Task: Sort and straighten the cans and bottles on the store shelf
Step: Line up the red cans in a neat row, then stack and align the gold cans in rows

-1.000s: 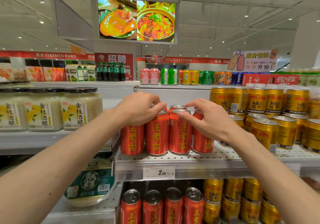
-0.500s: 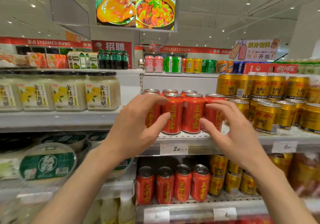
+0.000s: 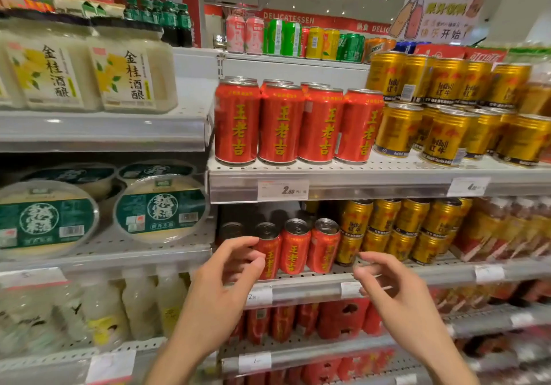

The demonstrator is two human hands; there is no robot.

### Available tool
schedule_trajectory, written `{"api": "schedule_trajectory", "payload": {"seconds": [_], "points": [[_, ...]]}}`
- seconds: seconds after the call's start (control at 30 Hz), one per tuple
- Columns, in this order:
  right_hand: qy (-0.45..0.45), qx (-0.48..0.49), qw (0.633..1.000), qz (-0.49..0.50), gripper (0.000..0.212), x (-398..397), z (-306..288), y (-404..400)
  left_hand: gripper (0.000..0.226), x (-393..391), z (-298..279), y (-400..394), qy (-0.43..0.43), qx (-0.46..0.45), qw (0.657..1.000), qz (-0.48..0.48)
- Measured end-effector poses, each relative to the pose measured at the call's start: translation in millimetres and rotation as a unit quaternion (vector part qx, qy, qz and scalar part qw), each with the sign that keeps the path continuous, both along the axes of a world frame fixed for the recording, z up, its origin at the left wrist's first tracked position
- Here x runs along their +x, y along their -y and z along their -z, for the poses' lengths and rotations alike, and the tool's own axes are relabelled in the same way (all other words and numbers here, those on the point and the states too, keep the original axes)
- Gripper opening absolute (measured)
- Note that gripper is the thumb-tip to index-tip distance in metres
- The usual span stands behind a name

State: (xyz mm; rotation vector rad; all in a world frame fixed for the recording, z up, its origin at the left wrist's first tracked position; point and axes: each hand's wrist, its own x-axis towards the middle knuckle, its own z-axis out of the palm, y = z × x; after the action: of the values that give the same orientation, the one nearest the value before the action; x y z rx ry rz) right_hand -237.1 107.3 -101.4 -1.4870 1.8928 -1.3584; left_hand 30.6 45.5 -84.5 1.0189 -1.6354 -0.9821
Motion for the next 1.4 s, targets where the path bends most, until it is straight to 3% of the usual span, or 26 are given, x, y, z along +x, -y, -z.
{"api": "schedule_trajectory", "payload": {"seconds": [0.23, 0.57, 0.87, 1.07, 1.23, 1.3, 1.4], "points": [[0.023, -0.004, 1.0, -0.016, 0.017, -63.9, 2.4, 1.5, 0.02, -67.5, 0.8, -3.2, -0.01, 0.002, 0.999, -0.032], [0.067, -0.004, 0.993, -0.096, 0.018, -206.9, -12.1, 14.9, 0.022, -228.4, -19.4, -17.1, -0.013, -0.024, 0.997, -0.072], [0.027, -0.049, 0.993, -0.101, 0.015, -269.6, -40.4, 27.5, 0.023, -289.0, -45.3, -17.6, -0.028, -0.045, 0.995, -0.08], [-0.059, -0.083, 0.991, -0.084, 0.016, -279.3, -73.6, 34.1, 0.023, -293.3, -70.0, -0.7, -0.02, -0.106, 0.992, -0.069], [-0.124, -0.17, 0.975, -0.071, 0.02, -267.5, -121.6, 51.7, 0.027, -290.1, -99.1, 23.6, 0.067, -0.24, 0.964, -0.093], [-0.151, -0.219, 0.962, -0.058, 0.028, -257.5, -137.1, 63.8, 0.03, -290.5, -110.6, 39.3, 0.109, -0.311, 0.938, -0.112], [-0.203, -0.258, 0.944, -0.038, 0.053, -241.3, -152.9, 86.0, 0.052, -296.8, -120.8, 63.5, 0.157, -0.361, 0.91, -0.13]]}}
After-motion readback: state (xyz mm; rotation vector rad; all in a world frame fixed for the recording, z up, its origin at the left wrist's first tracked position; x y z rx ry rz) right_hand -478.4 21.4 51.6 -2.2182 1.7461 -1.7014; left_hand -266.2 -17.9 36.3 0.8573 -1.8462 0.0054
